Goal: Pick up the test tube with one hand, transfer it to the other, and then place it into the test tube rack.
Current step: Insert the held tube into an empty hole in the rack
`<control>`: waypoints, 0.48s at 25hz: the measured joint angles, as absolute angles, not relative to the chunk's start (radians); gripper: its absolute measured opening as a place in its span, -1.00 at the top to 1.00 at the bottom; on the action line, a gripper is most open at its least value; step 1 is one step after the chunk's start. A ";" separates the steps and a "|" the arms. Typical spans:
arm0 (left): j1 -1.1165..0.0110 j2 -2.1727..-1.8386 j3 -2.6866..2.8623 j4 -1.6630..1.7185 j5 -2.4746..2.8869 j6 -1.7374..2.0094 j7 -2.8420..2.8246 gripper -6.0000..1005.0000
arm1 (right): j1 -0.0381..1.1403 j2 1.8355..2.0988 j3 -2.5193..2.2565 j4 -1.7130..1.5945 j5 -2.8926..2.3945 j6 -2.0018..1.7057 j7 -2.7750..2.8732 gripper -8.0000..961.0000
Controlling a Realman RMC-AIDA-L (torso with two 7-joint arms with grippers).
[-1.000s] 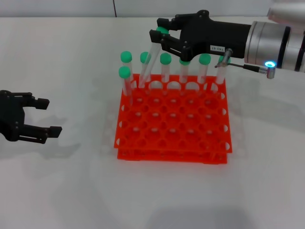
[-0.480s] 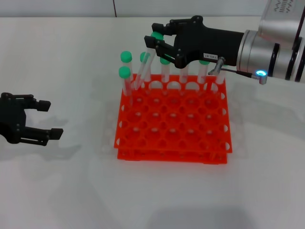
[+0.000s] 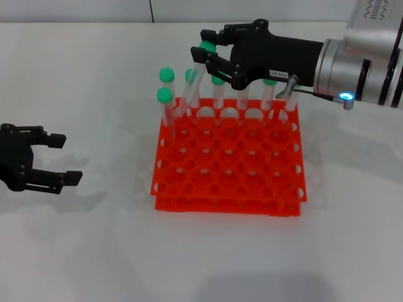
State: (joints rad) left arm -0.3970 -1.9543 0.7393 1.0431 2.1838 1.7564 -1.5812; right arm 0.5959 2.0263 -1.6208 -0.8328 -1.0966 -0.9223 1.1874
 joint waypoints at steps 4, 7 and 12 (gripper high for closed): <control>-0.395 -1.954 0.738 1.035 2.181 1.756 -1.579 -0.74 | 0.591 2.024 -1.621 -0.843 -1.097 -0.924 1.189 0.41; -0.396 -1.954 0.737 1.031 2.180 1.755 -1.579 -0.74 | 0.589 2.023 -1.624 -0.850 -1.097 -0.927 1.190 0.41; -0.397 -1.954 0.736 1.031 2.179 1.755 -1.578 -0.74 | 0.578 2.023 -1.624 -0.860 -1.099 -0.928 1.184 0.41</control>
State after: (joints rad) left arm -0.3972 -1.9543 0.7358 1.0306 2.1785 1.7548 -1.5784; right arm 0.5783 2.0230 -1.6243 -0.8595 -1.0985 -0.9280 1.1839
